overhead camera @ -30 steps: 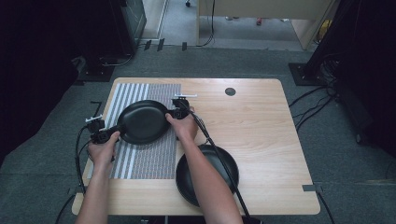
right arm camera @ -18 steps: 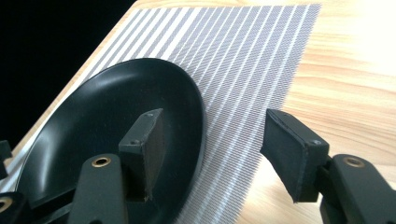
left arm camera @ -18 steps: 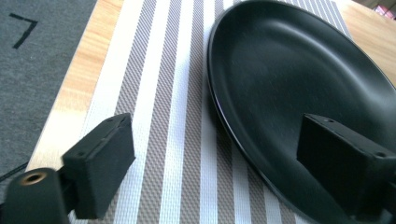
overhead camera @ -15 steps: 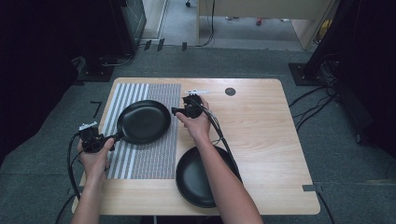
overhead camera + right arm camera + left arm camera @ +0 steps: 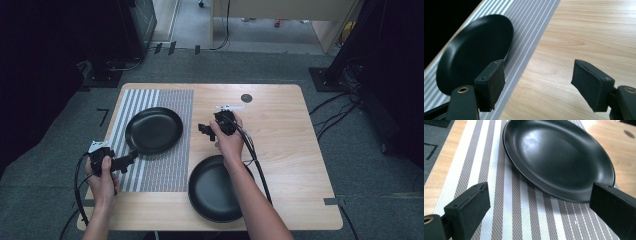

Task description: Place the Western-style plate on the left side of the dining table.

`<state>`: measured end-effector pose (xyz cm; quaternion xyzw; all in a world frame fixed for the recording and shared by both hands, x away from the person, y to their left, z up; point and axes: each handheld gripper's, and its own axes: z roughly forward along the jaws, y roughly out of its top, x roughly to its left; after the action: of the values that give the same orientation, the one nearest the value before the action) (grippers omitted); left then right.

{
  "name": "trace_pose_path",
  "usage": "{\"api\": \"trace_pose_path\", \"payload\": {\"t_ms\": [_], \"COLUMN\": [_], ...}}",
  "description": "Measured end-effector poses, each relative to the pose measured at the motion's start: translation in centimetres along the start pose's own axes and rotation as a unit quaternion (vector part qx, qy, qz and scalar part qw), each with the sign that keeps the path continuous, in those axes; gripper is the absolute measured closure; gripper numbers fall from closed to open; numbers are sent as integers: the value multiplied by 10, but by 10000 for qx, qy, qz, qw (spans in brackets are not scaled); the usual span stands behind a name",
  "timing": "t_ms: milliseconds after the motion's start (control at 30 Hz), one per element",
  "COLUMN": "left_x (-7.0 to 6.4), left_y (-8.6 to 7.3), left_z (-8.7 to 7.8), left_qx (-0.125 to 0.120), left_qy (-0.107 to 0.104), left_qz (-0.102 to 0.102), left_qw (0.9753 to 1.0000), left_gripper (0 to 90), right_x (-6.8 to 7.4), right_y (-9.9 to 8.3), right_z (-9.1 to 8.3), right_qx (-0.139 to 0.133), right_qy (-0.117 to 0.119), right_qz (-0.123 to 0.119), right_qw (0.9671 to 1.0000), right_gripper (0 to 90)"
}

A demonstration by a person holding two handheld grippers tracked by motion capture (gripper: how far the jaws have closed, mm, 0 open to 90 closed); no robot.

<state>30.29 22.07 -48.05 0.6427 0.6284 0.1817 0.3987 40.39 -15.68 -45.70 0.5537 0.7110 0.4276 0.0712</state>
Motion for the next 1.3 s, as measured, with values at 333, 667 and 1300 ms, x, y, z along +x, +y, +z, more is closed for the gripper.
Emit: {"api": "trace_pose_path", "payload": {"t_ms": [333,667,1300], "left_x": [1,-2,-6], "left_y": [-19,-37,-63], "left_z": [-23,-40,-55], "left_qx": [-11,27,97], "left_qy": [91,165,467], "left_qz": [-65,2,375], "left_qw": [9999,9999,9982], "left_gripper": [28,28,28], "right_x": [-2,-8,-55], "right_y": [-16,-31,-85], "right_z": [-29,-64,-121], "right_qx": [-101,-298,-655], "right_qy": [-71,-111,-280], "right_qz": [-252,-517,-262], "right_qw": [9996,9982,9971], "right_gripper": [238,211,201]}}
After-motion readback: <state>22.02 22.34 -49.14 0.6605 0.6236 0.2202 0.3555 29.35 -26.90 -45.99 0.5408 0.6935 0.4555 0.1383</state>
